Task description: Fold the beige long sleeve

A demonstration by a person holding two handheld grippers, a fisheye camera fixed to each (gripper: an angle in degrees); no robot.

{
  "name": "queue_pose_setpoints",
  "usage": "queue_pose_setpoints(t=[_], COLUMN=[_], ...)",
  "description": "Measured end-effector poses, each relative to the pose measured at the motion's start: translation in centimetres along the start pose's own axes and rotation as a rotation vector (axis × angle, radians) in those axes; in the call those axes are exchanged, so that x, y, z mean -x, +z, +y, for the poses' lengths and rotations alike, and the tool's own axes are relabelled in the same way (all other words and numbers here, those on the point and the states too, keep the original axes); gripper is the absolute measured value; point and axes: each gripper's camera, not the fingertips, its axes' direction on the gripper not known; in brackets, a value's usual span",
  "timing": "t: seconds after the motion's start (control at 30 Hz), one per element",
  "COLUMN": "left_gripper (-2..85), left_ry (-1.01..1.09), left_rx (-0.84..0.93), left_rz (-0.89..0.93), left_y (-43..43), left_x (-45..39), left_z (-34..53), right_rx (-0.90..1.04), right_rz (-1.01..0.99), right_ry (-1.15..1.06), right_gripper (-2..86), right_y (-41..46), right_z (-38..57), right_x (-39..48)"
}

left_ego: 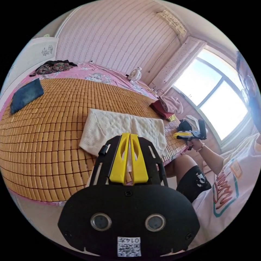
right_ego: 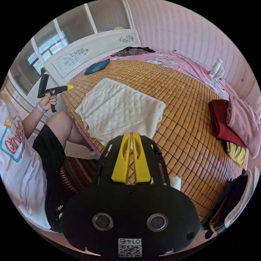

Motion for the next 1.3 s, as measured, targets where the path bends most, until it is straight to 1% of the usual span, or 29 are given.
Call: queue_pose_setpoints(t=[0.03,0.1,0.13,0.17,0.2,0.27,0.33,0.4,0.43,0.47,0.5,0.57,0.63,0.87,1.0,1.13,1.23,1.3], left_gripper=[-1.0,-1.0,-1.0,-1.0,-1.0,-1.0,-1.0,-1.0,-1.0,-1.0,-1.0,-1.0,-1.0,-1.0,-1.0,-1.0,-1.0,-0.9], left_ry=[0.02,0.053,0.08,0.106,0.139,0.257,0.346,0.397,0.413,0.423,0.421,0.399,0.407,0.462,0.478,0.473,0.524,0.56], left_rx=[-0.03,-0.026,0.025,0.117,0.148,0.253,0.366,0.343,0.363,0.364,0.363,0.363,0.378,0.377,0.377,0.374,0.352,0.314], left_rz=[0.058,0.072,0.048,0.024,0.014,-0.087,-0.105,-0.11,-0.101,-0.085,-0.076,-0.037,-0.02,-0.032,-0.049,-0.045,-0.083,-0.107], left_y=[2.6,6.9,10.0,12.7,13.7,16.5,18.1,17.8,18.0,18.0,18.0,17.8,17.7,16.8,16.1,15.3,14.2,12.9], left_x=[-2.0,-4.9,-6.7,-8.2,-9.0,-11.5,-12.9,-14.0,-14.5,-14.8,-14.8,-15.0,-15.5,-18.4,-19.9,-21.0,-22.2,-22.9], left_z=[-0.9,-2.1,-2.7,-3.2,-3.2,-2.1,-1.3,-1.3,-1.6,-1.9,-2.0,-2.6,-3.1,-3.7,-3.9,-4.2,-4.2,-4.2], right_rx=[0.016,0.043,0.055,0.071,0.09,0.191,0.268,0.385,0.475,0.567,0.575,0.669,0.719,0.944,0.973,0.956,0.923,0.909], right_rz=[-0.014,-0.032,-0.055,-0.061,-0.053,0.031,0.095,0.166,0.226,0.24,0.247,0.251,0.272,0.197,0.229,0.205,0.183,0.198], right_ry=[-0.057,-0.112,-0.158,-0.201,-0.225,-0.335,-0.417,-0.48,-0.518,-0.546,-0.545,-0.538,-0.578,-0.554,-0.545,-0.51,-0.415,-0.409], right_gripper=[0.1,-0.1,-0.2,-0.3,-0.3,-0.3,-0.4,-0.4,-0.4,-0.4,-0.5,-0.6,-0.7,-1.0,-1.0,-1.0,-1.0,-1.0], right_y=[1.6,4.2,5.8,7.5,8.5,13.1,16.8,21.1,24.3,27.5,28.5,30.9,32.5,38.7,40.6,41.4,41.7,41.8], right_z=[-2.6,-7.0,-10.0,-12.9,-14.4,-19.8,-23.1,-25.9,-27.2,-27.9,-28.3,-30.4,-31.2,-35.6,-36.4,-37.1,-37.5,-37.4], right_x=[1.5,3.6,5.0,6.5,7.2,10.2,12.3,13.9,14.6,15.0,15.3,16.4,17.4,18.5,19.5,19.4,18.6,18.8])
